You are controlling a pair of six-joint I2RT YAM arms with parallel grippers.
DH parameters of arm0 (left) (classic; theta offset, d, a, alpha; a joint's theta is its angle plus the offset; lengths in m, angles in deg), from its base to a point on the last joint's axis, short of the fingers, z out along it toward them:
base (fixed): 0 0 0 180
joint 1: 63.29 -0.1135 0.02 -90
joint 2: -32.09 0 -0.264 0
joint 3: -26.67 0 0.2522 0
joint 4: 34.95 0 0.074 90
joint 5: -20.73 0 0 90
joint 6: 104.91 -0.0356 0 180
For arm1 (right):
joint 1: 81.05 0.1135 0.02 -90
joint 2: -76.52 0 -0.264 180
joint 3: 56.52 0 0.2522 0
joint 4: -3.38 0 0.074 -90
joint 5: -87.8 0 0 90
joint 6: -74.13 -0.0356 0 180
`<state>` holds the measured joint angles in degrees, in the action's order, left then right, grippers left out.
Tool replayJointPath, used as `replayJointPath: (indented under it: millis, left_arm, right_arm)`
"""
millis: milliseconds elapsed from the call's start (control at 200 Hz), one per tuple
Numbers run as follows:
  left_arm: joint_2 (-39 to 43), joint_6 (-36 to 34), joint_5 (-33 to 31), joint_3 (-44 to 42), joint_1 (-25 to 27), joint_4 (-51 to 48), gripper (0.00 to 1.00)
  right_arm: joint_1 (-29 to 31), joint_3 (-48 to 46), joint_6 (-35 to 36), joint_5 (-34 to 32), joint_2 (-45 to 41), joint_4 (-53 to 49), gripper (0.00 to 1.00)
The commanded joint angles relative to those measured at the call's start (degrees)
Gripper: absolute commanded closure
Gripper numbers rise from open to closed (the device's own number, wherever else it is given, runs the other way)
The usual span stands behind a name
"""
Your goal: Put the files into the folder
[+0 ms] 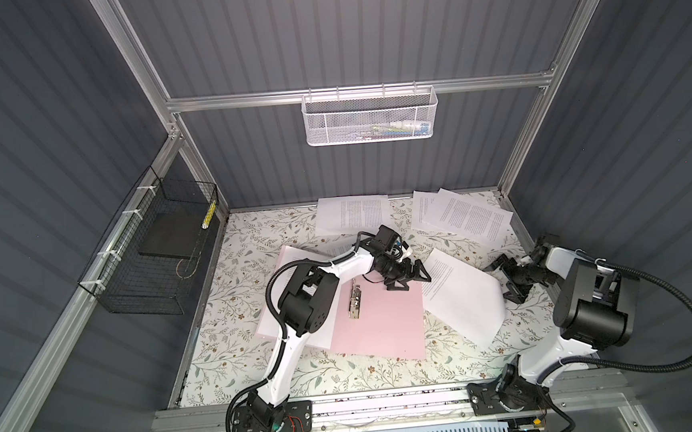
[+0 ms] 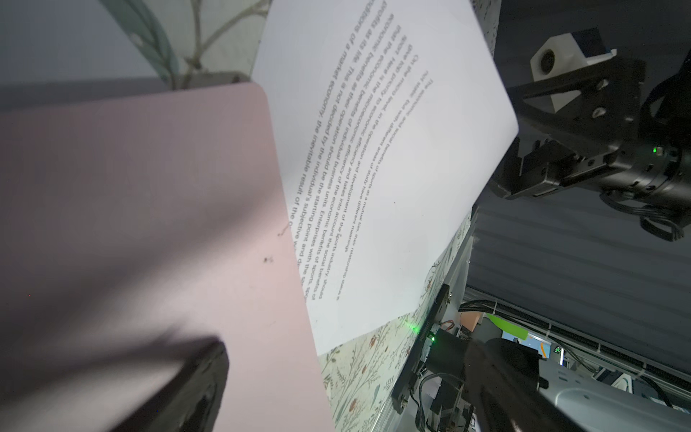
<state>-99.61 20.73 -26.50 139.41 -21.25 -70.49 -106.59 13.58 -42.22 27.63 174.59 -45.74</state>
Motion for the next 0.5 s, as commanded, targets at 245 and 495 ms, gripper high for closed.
replayJointPath:
  millis: [245, 495]
  left_arm:
    - [-2.86, 0.39, -2.58, -2.35, -0.76, -3.49, 0.0]
    - [-3.45, 1.11, -1.91, -2.47, -0.75, -2.73, 0.0]
  right_arm:
    - [5.85, -12.89, -2.53, 9.69, -14.86, 3.31, 0.01]
    - [5.63, -22.73, -7.66, 11.17, -29.14, 7.99, 0.01]
